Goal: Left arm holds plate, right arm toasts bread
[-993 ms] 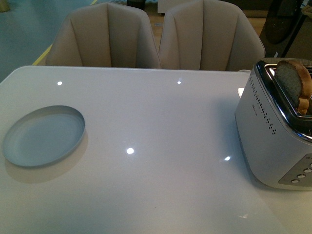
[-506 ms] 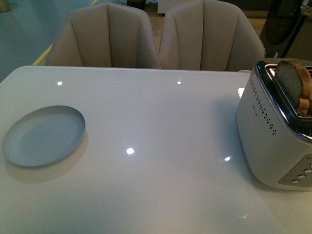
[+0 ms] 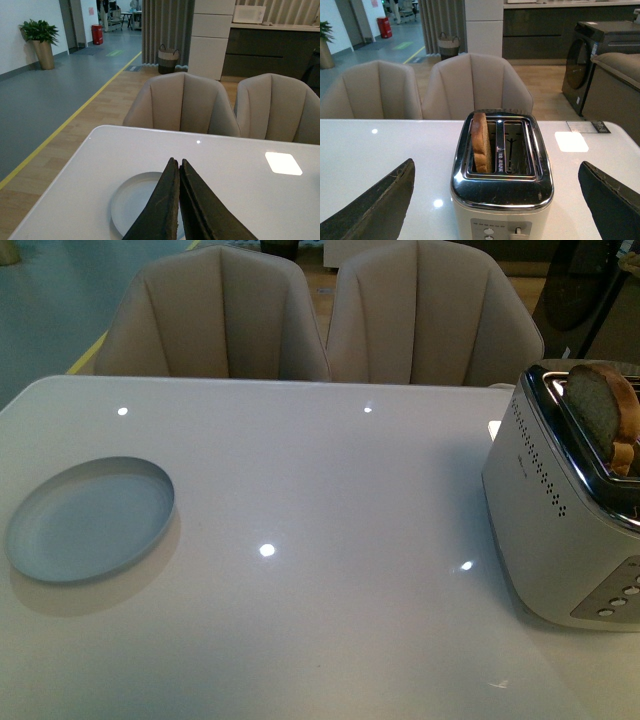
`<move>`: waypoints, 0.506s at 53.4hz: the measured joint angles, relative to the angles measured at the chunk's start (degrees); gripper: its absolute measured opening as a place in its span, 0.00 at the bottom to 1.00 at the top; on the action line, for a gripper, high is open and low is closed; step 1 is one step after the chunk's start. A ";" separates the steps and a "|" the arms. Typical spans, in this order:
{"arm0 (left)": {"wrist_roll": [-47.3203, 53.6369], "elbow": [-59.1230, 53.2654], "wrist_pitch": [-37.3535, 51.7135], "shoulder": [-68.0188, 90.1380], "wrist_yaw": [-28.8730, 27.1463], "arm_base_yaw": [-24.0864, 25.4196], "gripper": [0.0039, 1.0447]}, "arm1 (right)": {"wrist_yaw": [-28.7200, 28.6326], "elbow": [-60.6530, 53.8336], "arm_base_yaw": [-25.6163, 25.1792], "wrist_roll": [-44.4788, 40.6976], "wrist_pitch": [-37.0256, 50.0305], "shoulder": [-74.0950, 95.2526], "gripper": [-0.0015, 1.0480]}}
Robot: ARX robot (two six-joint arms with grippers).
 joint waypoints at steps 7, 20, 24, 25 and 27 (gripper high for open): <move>0.00 0.00 -2.49 -2.49 0.00 0.00 0.03 | 0.00 0.00 0.00 0.00 0.00 0.00 0.91; 0.02 0.02 -13.38 -13.00 0.00 0.00 0.03 | -0.02 0.00 0.00 0.00 0.00 0.00 0.91; 0.00 0.02 -13.40 -13.03 0.00 0.00 0.03 | 0.00 0.00 0.00 0.00 0.00 0.00 0.91; 0.00 0.02 -13.40 -13.03 0.00 0.00 0.03 | 0.00 0.00 0.00 0.00 0.00 0.00 0.91; 0.00 0.02 -13.40 -13.05 0.00 0.00 0.03 | 0.00 0.00 0.00 0.00 0.00 0.00 0.91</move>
